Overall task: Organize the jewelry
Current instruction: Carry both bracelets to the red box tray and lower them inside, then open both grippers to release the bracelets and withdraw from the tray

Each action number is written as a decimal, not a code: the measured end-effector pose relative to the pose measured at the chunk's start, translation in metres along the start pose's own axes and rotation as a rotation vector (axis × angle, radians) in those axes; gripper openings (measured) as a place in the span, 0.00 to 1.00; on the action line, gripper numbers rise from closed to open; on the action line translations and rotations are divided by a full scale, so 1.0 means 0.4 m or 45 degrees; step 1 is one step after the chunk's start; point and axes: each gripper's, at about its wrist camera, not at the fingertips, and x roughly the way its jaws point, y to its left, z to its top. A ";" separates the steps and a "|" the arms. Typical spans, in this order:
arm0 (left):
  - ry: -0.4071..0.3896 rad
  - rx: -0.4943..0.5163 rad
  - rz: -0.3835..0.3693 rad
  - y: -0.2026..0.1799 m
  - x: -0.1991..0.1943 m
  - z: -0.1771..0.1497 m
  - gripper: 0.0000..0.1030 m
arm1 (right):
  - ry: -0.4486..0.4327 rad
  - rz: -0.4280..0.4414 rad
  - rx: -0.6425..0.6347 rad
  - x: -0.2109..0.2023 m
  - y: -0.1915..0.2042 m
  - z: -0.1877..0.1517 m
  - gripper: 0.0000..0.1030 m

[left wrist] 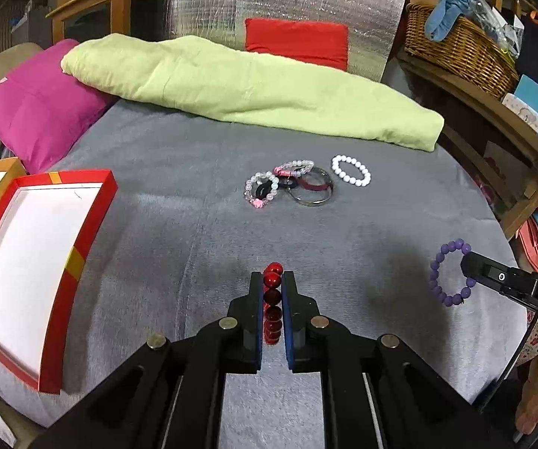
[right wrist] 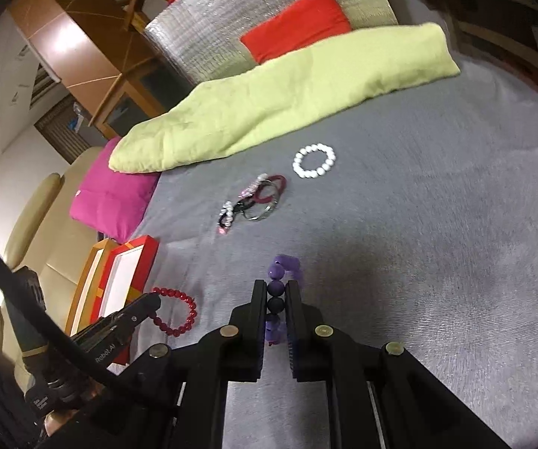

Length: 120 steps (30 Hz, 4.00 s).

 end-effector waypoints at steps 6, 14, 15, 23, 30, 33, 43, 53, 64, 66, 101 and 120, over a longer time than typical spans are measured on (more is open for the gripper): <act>-0.020 -0.024 -0.003 0.013 -0.031 -0.010 0.09 | 0.000 0.001 -0.052 -0.016 0.054 -0.011 0.10; -0.039 -0.121 0.054 0.095 -0.059 -0.014 0.09 | 0.029 0.029 -0.127 -0.005 0.132 -0.026 0.10; -0.039 -0.137 0.071 0.111 -0.062 -0.014 0.09 | 0.033 0.035 -0.138 -0.002 0.143 -0.027 0.10; -0.043 -0.261 0.183 0.226 -0.082 -0.020 0.09 | 0.089 0.071 -0.244 0.045 0.243 -0.042 0.10; -0.037 -0.355 0.246 0.327 -0.089 -0.032 0.09 | 0.134 0.086 -0.337 0.097 0.333 -0.054 0.10; -0.041 -0.380 0.276 0.364 -0.096 -0.036 0.09 | 0.149 0.093 -0.374 0.120 0.371 -0.056 0.10; -0.060 -0.457 0.365 0.491 -0.128 -0.045 0.09 | 0.195 0.147 -0.495 0.225 0.537 -0.049 0.10; -0.077 -0.506 0.451 0.600 -0.137 -0.030 0.09 | 0.244 0.200 -0.583 0.337 0.686 -0.044 0.10; -0.055 -0.609 0.500 0.746 -0.103 -0.034 0.09 | 0.344 0.247 -0.626 0.497 0.813 -0.064 0.10; -0.044 -0.641 0.472 0.775 -0.089 -0.042 0.09 | 0.369 0.245 -0.636 0.527 0.826 -0.074 0.10; 0.113 -0.687 0.746 0.883 -0.045 -0.092 0.44 | 0.456 0.130 -0.624 0.642 0.781 -0.099 0.24; -0.072 -0.369 0.480 0.414 -0.059 -0.025 0.63 | 0.224 0.005 -0.388 0.347 0.376 -0.058 0.55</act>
